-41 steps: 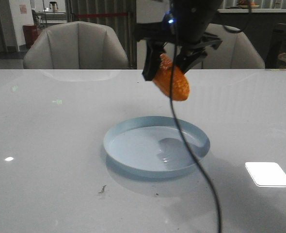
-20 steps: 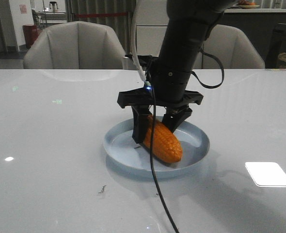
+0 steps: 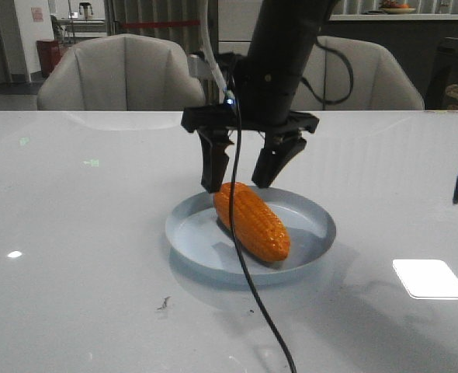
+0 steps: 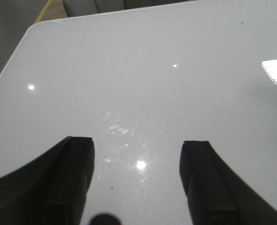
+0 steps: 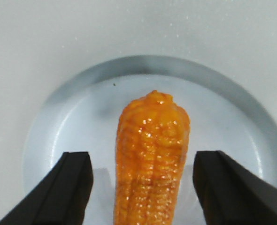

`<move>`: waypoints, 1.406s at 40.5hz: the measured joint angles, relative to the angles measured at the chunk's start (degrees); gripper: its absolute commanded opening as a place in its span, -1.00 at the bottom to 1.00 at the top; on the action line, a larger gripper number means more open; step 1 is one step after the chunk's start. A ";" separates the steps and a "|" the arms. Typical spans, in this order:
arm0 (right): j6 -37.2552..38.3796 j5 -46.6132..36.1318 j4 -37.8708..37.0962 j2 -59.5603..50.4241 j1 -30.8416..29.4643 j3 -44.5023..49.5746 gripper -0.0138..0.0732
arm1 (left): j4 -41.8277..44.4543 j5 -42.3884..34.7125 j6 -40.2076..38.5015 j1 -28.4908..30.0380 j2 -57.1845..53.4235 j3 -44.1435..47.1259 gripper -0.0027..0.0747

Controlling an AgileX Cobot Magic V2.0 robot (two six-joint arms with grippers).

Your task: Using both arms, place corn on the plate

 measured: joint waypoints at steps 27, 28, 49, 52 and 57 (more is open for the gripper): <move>-0.52 13.62 -1.31 -22.99 -18.74 -9.99 0.61 | 0.00 0.00 0.00 0.00 0.00 0.00 0.26; -0.61 13.62 -1.31 -24.59 -19.35 -9.99 0.61 | 0.00 0.00 0.00 0.00 0.00 0.00 0.26; -2.64 2.89 -1.31 -53.46 -26.38 24.48 0.61 | -0.02 0.00 0.00 0.00 0.00 0.00 0.26; -2.78 -0.73 -1.31 -57.41 -26.38 32.49 0.61 | -0.02 0.00 0.00 0.00 0.00 0.00 0.26; -2.99 -5.52 -1.31 -63.06 -26.38 43.75 0.61 | -0.02 0.00 0.00 0.00 0.00 0.00 0.26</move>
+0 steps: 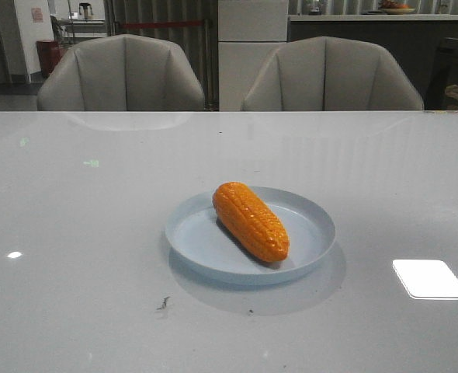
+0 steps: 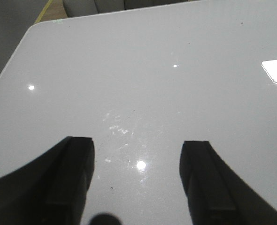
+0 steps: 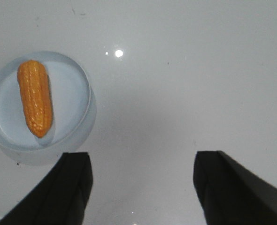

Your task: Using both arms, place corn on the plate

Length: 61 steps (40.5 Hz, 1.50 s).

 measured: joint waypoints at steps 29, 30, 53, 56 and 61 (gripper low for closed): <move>0.32 -9.47 1.65 -13.37 0.00 22.40 0.61 | 0.00 0.00 0.00 0.00 0.00 0.00 0.23; 0.32 -9.47 1.76 -13.37 0.00 22.40 0.61 | 0.00 0.00 0.00 0.00 0.00 0.00 0.21; 0.42 -9.66 1.98 -13.37 0.00 22.40 0.61 | 0.00 0.00 0.00 0.00 0.13 0.00 -0.69; 0.42 -9.70 1.98 -13.37 0.00 22.40 0.61 | 0.00 0.00 0.00 0.00 0.65 0.00 -0.69; 0.42 -10.30 1.98 -13.37 0.00 22.40 0.61 | 0.00 0.00 0.00 0.00 1.98 0.00 -0.69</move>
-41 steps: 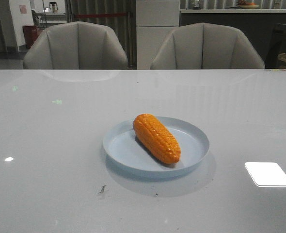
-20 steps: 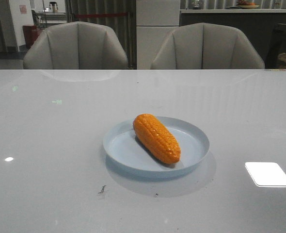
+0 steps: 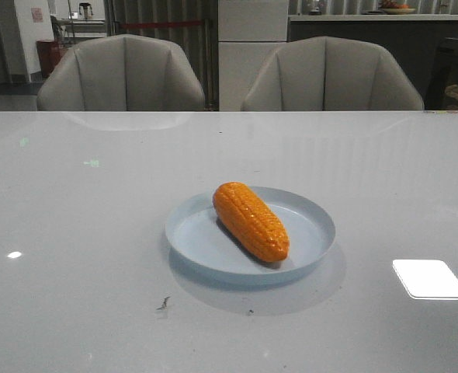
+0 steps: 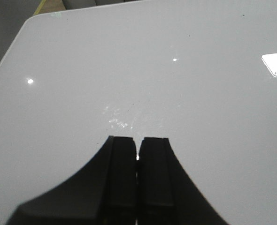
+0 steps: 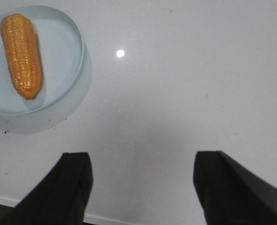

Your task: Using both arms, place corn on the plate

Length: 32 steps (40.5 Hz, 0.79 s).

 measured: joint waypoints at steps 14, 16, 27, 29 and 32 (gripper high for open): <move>0.00 -0.41 0.00 0.00 0.00 0.00 0.61 | 0.00 0.00 0.00 0.00 5.92 0.00 -0.69; 0.00 -0.41 0.00 0.00 0.00 0.00 0.61 | 0.00 0.00 0.00 0.00 5.89 0.00 -0.69; 0.00 -0.50 0.00 0.00 0.00 0.00 0.61 | 0.00 -0.34 0.00 0.00 -6.09 4.26 -0.69; 0.00 -0.50 0.00 0.00 0.00 0.00 0.61 | 0.00 -0.34 0.00 0.00 -10.27 5.90 -0.69; 0.00 -0.50 0.00 0.00 0.00 0.00 0.61 | 0.00 -0.34 0.00 0.00 -15.91 8.27 -0.69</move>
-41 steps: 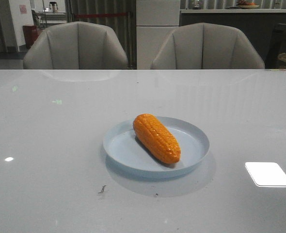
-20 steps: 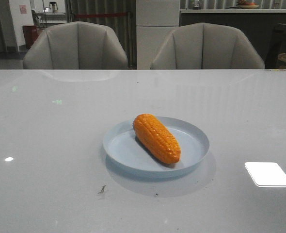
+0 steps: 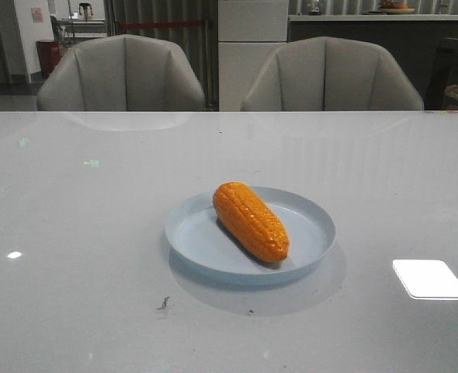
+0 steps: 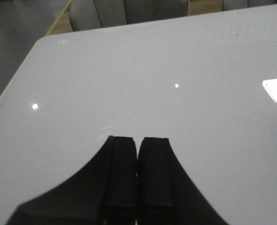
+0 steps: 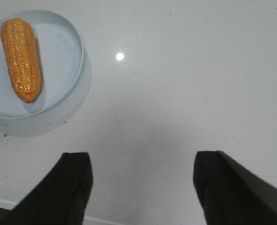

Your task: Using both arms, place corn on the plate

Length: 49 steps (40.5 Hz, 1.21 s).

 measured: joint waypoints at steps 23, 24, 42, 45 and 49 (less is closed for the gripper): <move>0.00 -0.13 0.00 0.00 0.00 0.03 0.55 | -7.86 0.80 0.00 1.14 -31.74 17.87 -0.69; 0.00 -0.13 0.00 0.00 0.00 0.03 0.55 | -8.98 0.70 0.00 1.26 -31.74 17.87 -0.69; 0.00 -0.13 0.08 0.00 0.00 0.03 0.55 | -11.13 5.80 0.00 1.79 -31.74 17.87 -0.69; 0.00 -0.13 0.08 0.00 0.00 0.03 0.55 | -11.13 5.80 0.00 1.79 -31.74 17.87 -0.69; 0.00 -0.13 0.08 0.00 0.00 0.03 0.55 | -11.21 5.80 0.00 1.79 -31.74 17.87 -0.69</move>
